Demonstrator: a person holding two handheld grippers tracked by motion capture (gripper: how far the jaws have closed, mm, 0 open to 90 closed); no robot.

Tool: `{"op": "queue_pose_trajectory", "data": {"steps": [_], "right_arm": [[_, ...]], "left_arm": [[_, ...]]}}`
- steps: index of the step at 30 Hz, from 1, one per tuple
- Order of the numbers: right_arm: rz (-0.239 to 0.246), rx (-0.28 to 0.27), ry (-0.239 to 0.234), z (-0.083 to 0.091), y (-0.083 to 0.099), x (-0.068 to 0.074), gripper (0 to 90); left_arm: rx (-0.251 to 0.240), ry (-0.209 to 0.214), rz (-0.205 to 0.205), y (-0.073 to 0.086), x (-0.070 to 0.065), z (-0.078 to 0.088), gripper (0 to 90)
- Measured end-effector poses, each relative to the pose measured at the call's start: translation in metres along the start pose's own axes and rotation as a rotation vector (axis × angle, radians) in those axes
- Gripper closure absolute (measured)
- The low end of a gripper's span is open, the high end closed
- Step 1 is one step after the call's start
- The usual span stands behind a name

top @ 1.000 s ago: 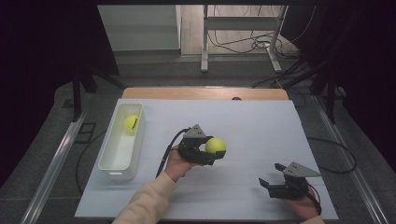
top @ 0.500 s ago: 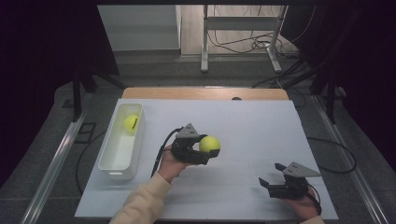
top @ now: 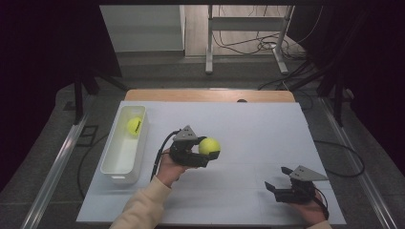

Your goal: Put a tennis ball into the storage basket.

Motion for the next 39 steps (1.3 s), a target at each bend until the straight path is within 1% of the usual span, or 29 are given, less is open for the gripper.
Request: {"op": "queue_pose_trajectory", "data": {"steps": [6,14,22,36,39], "right_arm": [[0.004,-0.003,0.0,0.0,0.0,0.0,12.7],[0.004,-0.002,0.0,0.0,0.0,0.0,12.7],[0.004,-0.003,0.001,0.0,0.0,0.0,12.7],[0.004,-0.004,-0.001,0.0,-0.001,0.0,12.7],[0.003,-0.004,0.0,0.0,-0.001,0.0,12.7]], "left_arm": [[-0.011,-0.013,0.009,0.0,0.004,0.008,25.5],[-0.044,-0.025,0.027,-0.002,0.011,0.02,25.5],[-0.043,-0.036,0.03,0.0,0.015,0.025,25.5],[-0.051,-0.063,0.039,0.003,0.024,0.041,25.5],[-0.059,-0.069,0.048,0.003,0.027,0.046,25.5]]}}
Point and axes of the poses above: each handheld gripper's, and its own axes: z roughly backward along the jaws, y roughly out of its underside, x roughly to its left, the point moved 3 cm from there along -z, roughly forward along the jaws, and after that the axes turned 6 degrees about -y, right-handed, at the moved point
